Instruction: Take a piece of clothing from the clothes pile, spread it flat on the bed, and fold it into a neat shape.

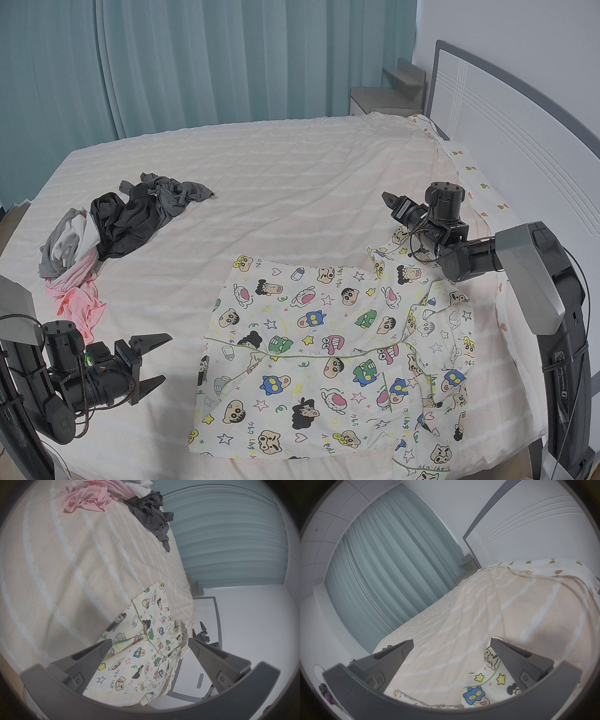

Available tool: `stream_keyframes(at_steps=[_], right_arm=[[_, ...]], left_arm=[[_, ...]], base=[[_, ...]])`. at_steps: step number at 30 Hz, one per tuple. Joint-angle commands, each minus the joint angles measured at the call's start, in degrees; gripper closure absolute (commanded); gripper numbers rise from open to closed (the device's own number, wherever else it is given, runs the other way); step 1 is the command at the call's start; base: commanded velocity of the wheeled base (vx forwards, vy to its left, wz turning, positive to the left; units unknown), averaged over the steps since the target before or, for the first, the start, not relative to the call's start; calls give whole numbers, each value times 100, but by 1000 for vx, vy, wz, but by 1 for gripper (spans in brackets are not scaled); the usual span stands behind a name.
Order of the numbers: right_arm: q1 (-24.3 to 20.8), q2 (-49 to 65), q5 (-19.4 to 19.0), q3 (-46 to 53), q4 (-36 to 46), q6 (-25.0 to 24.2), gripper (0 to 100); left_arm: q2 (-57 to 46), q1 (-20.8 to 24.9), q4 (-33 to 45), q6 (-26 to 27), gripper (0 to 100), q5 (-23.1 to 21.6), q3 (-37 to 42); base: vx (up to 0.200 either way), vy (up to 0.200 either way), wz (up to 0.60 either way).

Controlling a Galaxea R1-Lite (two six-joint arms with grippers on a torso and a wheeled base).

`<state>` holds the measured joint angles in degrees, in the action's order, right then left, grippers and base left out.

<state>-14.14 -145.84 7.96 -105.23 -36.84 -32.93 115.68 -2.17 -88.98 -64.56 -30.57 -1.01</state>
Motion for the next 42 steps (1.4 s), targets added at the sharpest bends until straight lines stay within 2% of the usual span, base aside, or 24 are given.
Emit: stream_keyframes(at_steps=[1, 8, 15, 33, 34, 42], right_arm=[[157, 205, -31, 222, 19, 23, 0], [606, 407, -374, 908, 221, 348, 0], [799, 407, -778, 1242, 204, 594, 0], [808, 293, -945, 1620, 195, 955, 0], [834, 249, -937, 1602, 186, 981, 100], [948, 293, -928, 1611, 195, 990, 100]], left_arm=[[8, -3, -102, -4, 0, -1, 84], [8, 6, -102, -4, 0, -1, 84], [16, 6, -102, -4, 0, -1, 84], [51, -3, -102, 5, 0, -1, 84], [51, -3, -102, 5, 0, -1, 84], [51, 6, -102, 5, 0, -1, 84]], base=[[0, 0, 0], [0, 0, 0], [0, 0, 0], [0, 0, 0], [0, 0, 0], [0, 0, 0]])
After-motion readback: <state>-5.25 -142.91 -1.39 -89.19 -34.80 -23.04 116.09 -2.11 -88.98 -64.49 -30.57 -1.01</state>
